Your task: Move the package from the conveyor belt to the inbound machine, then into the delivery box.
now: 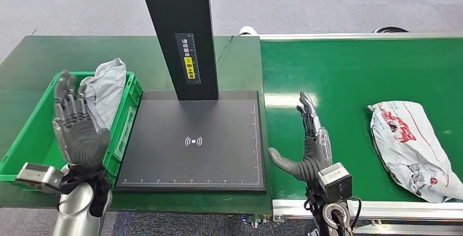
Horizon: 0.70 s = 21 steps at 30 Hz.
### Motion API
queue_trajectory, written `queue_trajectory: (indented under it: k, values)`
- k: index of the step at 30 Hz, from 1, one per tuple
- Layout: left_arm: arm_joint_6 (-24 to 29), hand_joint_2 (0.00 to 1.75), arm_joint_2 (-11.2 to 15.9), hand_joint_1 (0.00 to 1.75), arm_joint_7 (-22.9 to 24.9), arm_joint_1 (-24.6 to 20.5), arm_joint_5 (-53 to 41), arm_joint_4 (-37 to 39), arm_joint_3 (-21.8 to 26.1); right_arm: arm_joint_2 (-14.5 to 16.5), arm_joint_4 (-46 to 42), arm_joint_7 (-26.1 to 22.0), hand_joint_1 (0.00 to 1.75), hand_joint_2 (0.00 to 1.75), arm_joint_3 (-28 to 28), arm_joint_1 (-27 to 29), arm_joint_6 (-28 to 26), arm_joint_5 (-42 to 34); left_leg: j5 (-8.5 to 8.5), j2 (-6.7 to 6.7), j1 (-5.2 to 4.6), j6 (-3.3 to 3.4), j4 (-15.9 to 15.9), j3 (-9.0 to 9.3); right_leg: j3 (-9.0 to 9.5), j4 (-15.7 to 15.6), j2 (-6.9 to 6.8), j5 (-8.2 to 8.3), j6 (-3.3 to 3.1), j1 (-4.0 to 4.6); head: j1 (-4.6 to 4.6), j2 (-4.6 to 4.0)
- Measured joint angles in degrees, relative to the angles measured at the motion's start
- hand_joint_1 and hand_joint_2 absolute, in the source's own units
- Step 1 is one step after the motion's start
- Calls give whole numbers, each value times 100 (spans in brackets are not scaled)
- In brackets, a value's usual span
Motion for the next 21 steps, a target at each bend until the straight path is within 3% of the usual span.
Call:
queue_trajectory:
  k: [3,7,17,21]
  values:
    - [-1041,175,64,0,125,138,60,-79,-456,-21,135,24,0,175,47,-51,63,11,-1,-1,0,0,0,-1,-2,-1,-1,-1,1,-1,-1,0]
    - [-2040,175,100,0,794,195,162,226,-1046,-31,342,227,0,175,113,-110,109,72,-1,-1,0,0,0,1,-1,-2,-1,0,0,0,-2,0]
    - [-2269,175,-51,0,1262,75,375,1433,-1524,-27,711,591,0,175,138,-185,172,141,0,-1,0,0,0,1,-2,-1,-1,0,0,0,-1,0]
    - [-1944,175,-104,0,1656,-13,275,1777,-1540,-19,839,933,0,175,150,-194,175,164,0,-2,0,0,0,-1,-1,-1,-1,0,0,0,-1,0]
